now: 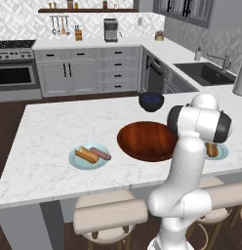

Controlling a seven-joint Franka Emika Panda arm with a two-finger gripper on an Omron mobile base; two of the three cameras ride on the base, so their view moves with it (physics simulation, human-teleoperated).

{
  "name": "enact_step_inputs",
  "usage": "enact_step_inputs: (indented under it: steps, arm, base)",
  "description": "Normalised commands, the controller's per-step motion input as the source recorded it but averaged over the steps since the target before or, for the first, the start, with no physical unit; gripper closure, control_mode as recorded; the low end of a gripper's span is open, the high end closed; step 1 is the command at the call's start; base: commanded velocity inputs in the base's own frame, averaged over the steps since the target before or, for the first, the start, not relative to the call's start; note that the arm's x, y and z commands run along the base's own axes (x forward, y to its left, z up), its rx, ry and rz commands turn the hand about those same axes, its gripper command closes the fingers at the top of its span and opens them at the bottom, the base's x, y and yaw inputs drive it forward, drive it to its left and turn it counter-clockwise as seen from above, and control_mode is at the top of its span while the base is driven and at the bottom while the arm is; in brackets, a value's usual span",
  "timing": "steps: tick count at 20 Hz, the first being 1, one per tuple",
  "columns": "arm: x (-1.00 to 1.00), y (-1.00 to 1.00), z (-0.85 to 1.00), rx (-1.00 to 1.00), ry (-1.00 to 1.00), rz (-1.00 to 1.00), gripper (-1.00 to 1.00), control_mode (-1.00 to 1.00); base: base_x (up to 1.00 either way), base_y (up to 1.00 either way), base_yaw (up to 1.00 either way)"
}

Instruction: Place one bun and one sausage from the bowl on each plate.

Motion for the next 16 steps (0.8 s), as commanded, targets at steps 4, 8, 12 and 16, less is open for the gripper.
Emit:
enact_step_inputs:
  steps: [4, 8, 12, 16]
  arm:
    - [0.01, 0.11, -0.14, 0.0, 0.02, 0.0, -1.0, -1.0]
    - [0.0, 0.04, -0.06, 0.0, 0.01, 0.0, -1.0, -1.0]
    - [-0.04, 0.01, 0.05, 0.0, 0.0, 0.0, -1.0, -1.0]
    - [-0.32, 0.0, 0.67, 0.01, 0.0, 0.0, -1.0, -1.0]
  base:
    - [0.0, 0.0, 0.0]
    - [0.0, 0.0, 0.0]
    - [0.0, 0.0, 0.0]
    - [0.0, 0.0, 0.0]
